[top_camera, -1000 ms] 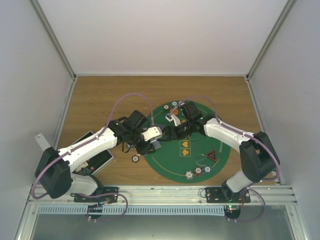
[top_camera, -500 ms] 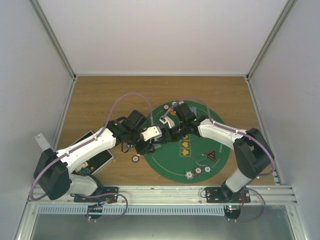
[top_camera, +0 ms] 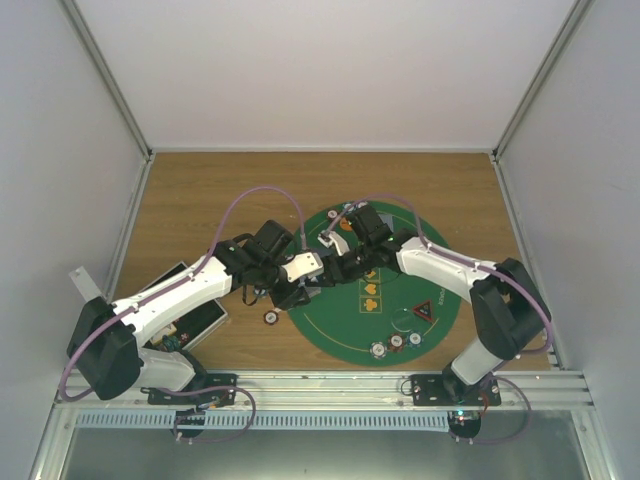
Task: Distribute texas hold em gaming equipment
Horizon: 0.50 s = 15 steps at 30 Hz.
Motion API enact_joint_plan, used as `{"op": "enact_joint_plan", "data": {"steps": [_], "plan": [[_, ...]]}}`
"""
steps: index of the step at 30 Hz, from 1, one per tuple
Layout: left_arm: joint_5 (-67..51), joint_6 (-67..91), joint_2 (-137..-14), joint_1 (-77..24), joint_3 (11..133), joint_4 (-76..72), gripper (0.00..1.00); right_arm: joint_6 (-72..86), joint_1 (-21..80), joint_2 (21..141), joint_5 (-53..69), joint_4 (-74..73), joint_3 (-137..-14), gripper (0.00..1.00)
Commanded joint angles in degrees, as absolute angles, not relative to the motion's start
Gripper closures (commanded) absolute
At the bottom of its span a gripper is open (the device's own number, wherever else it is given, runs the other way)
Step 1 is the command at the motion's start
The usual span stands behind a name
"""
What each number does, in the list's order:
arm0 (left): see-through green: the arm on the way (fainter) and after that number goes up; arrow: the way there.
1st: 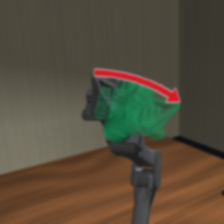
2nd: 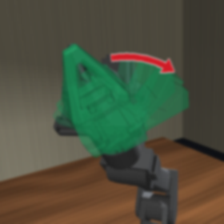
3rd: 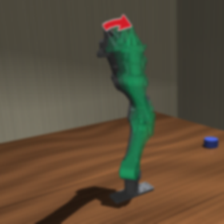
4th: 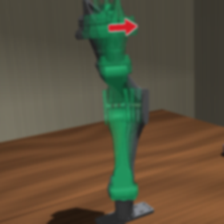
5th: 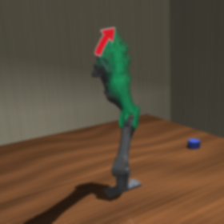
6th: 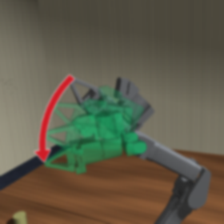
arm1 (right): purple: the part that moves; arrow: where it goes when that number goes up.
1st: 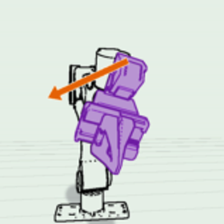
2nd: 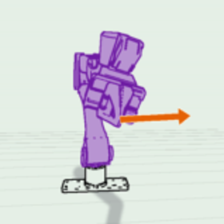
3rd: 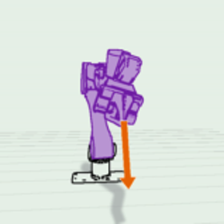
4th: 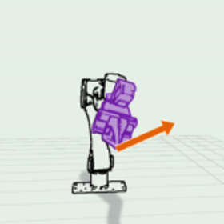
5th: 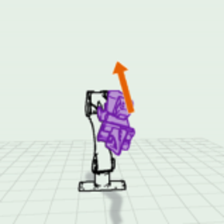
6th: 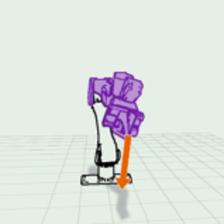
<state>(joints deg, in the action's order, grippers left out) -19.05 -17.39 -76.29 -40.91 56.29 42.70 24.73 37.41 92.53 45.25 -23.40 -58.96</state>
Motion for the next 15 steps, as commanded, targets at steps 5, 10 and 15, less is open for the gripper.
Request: {"op": "enact_joint_plan", "data": {"steps": [5, 10, 15], "plan": [[-19.52, -17.64, -74.97, -41.31, 56.51, 40.17, 0.47, 23.13, 35.71, 90.64, 42.8, -26.43, -57.79, 0.36], [-19.39, -17.69, -74.97, -41.31, 56.51, 40.16, 0.47, 23.03, 35.27, 89.8, 43.0, -26.63, -57.44, 0.41], [-19.36, -17.67, -75.19, -41.32, 56.51, 40.16, 0.47, 22.85, 35.07, 88.84, 45.1, -26.14, -57.39, 0.51]]}}
